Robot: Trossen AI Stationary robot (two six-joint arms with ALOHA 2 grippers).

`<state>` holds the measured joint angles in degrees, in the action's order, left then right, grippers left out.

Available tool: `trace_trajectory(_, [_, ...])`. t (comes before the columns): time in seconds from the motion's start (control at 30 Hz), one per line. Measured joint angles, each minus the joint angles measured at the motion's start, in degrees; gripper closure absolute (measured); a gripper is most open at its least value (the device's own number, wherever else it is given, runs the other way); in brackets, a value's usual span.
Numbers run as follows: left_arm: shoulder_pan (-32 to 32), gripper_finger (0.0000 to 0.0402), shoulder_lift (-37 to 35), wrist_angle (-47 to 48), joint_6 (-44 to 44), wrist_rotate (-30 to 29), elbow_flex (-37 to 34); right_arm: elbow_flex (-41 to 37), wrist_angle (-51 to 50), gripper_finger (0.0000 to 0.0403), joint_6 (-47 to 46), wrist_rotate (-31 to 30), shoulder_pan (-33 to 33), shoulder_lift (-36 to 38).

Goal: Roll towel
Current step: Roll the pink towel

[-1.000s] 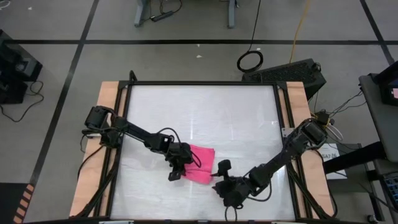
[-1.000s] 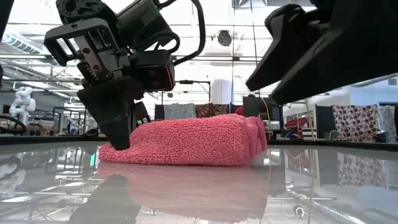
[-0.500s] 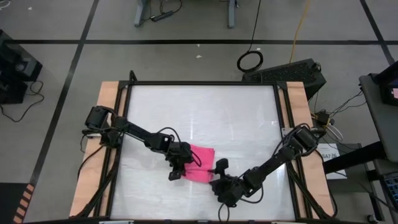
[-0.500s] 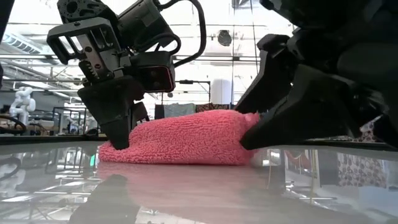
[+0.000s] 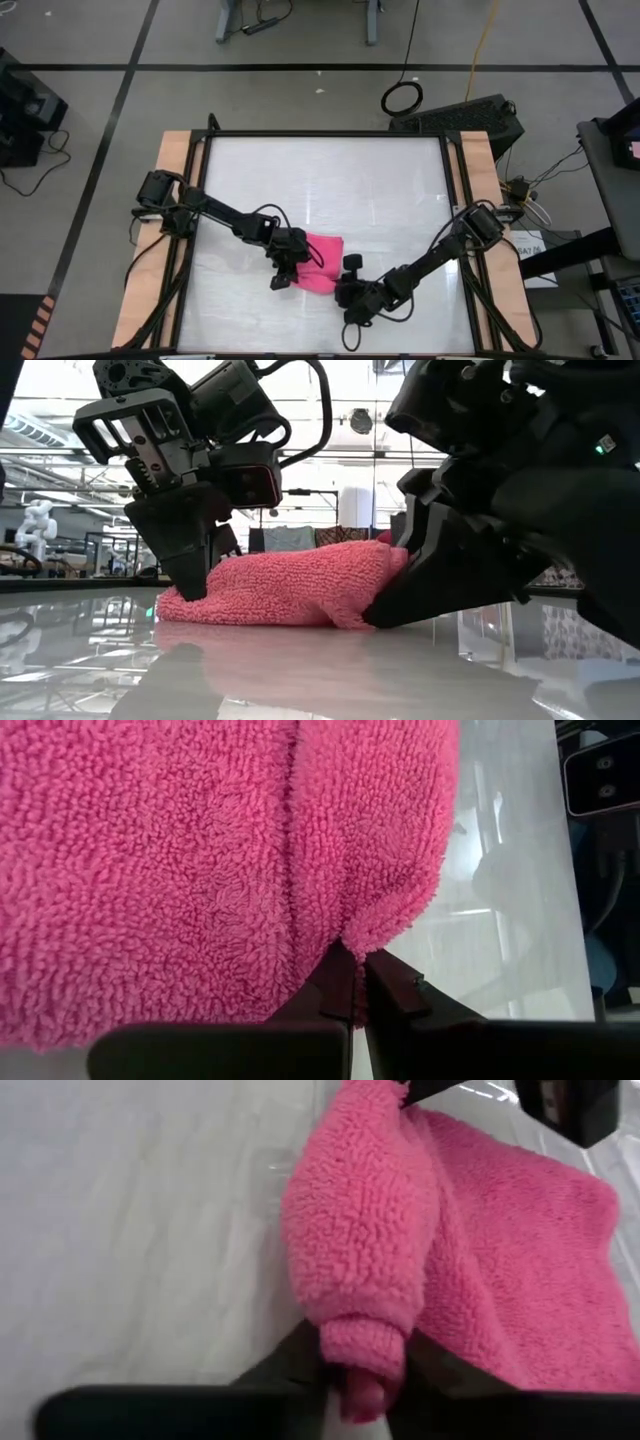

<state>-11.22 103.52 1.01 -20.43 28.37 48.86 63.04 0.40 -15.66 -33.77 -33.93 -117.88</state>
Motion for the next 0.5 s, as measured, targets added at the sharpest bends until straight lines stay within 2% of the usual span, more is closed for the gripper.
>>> trace_trajectory(0.07, [0.00,0.0391,-0.19,0.03,0.56,-0.11,0.00,-0.10,-0.23,0.0375,-0.38,0.75,-0.25,0.46])
trace_trajectory(0.13, [0.00,0.0391,-0.57,0.30,1.86,-0.67,0.00,-0.12,-0.50,0.0393,-1.48,2.02,-0.23,0.91])
trace_trajectory(0.3, [-0.45,0.0391,-3.83,1.60,7.22,-4.46,-0.04,-0.10,-1.92,0.0387,-7.75,8.54,0.64,1.90])
trace_trajectory(0.5, [-4.67,0.0391,-9.60,2.92,19.52,-21.05,0.00,-0.06,-1.61,0.0399,-11.93,17.41,2.60,2.33])
